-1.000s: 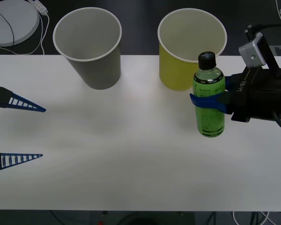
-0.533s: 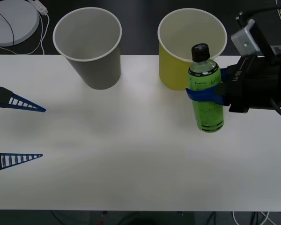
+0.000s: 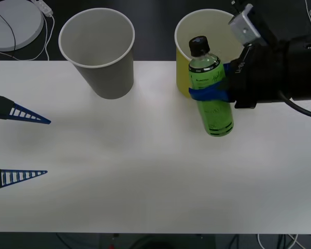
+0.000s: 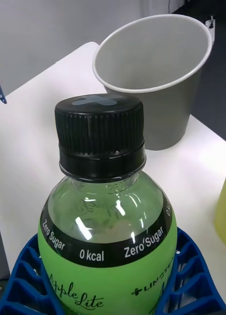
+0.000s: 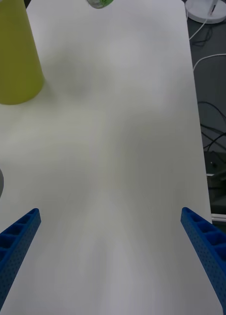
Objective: Put the can into the green bin and the plastic bottle into the gray bin
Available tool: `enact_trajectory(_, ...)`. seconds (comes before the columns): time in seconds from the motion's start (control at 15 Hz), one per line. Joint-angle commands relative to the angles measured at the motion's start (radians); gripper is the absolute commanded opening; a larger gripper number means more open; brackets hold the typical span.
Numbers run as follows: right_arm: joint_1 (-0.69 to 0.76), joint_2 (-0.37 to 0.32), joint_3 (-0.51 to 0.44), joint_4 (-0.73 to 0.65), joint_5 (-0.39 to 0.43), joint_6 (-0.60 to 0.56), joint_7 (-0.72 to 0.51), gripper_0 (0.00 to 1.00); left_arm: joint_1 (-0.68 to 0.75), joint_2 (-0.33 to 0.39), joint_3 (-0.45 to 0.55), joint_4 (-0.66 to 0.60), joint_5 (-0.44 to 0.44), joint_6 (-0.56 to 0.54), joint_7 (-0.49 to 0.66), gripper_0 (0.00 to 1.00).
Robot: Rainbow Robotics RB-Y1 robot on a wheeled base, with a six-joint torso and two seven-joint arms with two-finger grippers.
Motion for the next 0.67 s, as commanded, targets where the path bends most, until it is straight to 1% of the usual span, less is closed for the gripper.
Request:
enact_trajectory(0.07, -0.072, 0.044, 0.002, 0.028, 0.013, -0.073, -0.003, 0.0, 0.0, 0.0, 0.0, 0.0, 0.0, 0.0, 0.0, 1.0)
enact_trajectory(0.13, -0.095, 0.053, 0.005, 0.04, 0.014, -0.083, -0.003, 0.0, 0.0, 0.0, 0.0, 0.0, 0.0, 0.0, 0.0, 1.0)
enact_trajectory(0.33, -0.19, 0.109, 0.008, 0.083, 0.024, -0.152, -0.003, 0.0, 0.0, 0.0, 0.0, 0.0, 0.0, 0.0, 0.0, 1.0)
enact_trajectory(0.6, -0.27, 0.151, 0.028, 0.135, 0.033, -0.155, -0.004, 0.0, 0.0, 0.0, 0.0, 0.0, 0.0, 0.0, 0.0, 1.0)
enact_trajectory(0.67, -0.292, 0.16, 0.037, 0.147, 0.04, -0.155, -0.021, 0.0, 0.0, 0.0, 0.0, 0.0, 0.0, 0.0, 0.0, 1.0)
